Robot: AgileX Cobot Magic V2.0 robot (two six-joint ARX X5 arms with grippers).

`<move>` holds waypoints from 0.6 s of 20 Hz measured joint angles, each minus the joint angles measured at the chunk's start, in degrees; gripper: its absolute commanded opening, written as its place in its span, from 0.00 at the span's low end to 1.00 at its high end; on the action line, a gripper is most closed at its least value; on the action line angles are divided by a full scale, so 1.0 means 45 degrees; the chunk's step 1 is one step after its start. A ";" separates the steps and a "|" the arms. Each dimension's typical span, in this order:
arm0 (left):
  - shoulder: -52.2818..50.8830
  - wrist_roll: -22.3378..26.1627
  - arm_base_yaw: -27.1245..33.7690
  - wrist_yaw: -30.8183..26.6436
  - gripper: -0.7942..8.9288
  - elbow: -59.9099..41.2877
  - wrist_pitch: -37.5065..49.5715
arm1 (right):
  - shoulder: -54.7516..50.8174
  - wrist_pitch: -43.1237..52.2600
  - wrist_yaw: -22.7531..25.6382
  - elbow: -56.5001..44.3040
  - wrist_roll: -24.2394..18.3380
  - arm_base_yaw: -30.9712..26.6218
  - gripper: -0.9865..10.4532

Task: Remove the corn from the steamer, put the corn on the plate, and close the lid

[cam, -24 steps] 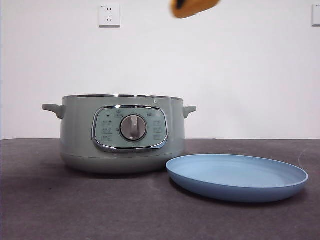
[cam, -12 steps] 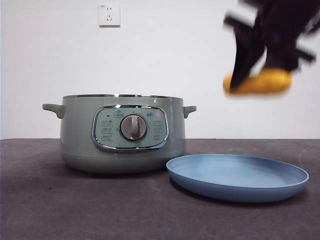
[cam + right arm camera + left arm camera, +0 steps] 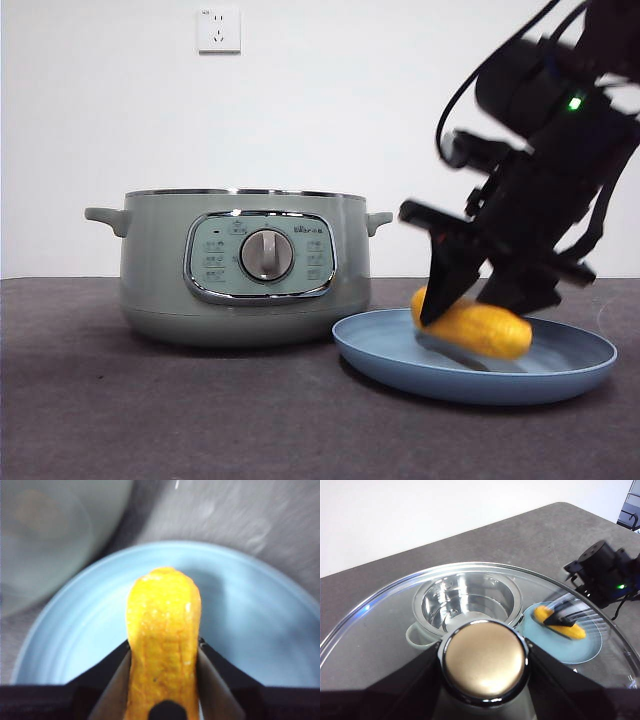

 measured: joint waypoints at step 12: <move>0.1253 -0.0005 0.0005 0.0228 0.07 0.0000 0.1224 | 0.0209 0.0044 0.0622 0.0005 0.0102 0.0510 0.53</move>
